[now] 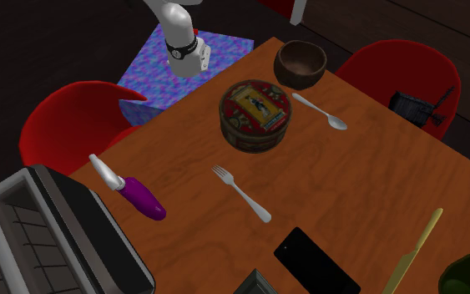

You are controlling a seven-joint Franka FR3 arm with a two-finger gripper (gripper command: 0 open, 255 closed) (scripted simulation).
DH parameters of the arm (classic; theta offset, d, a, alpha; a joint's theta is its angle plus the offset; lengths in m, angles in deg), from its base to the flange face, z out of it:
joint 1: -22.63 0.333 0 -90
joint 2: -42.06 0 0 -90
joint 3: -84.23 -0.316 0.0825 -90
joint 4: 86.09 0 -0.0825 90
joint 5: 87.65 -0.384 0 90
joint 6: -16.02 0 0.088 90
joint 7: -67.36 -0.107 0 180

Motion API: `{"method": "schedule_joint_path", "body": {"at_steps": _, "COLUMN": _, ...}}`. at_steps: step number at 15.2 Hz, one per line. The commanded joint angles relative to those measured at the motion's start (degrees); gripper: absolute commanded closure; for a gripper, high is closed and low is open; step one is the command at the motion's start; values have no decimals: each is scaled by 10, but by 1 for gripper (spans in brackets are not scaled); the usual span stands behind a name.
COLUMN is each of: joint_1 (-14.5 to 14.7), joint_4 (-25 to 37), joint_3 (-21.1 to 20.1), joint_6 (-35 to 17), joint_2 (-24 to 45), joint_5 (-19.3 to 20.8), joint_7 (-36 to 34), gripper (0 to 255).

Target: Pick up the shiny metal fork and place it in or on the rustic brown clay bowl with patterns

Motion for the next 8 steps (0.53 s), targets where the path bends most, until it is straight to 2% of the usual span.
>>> {"method": "schedule_joint_path", "body": {"at_steps": 1, "joint_1": 0, "joint_4": 0, "joint_3": 0, "joint_6": 0, "joint_2": 0, "joint_5": 0, "joint_7": 0, "gripper": 0}}
{"method": "schedule_joint_path", "body": {"at_steps": 8, "joint_1": 35, "joint_4": 11, "joint_3": -31, "joint_6": -109, "joint_2": 120, "joint_5": -15, "joint_7": 37, "gripper": 0}}
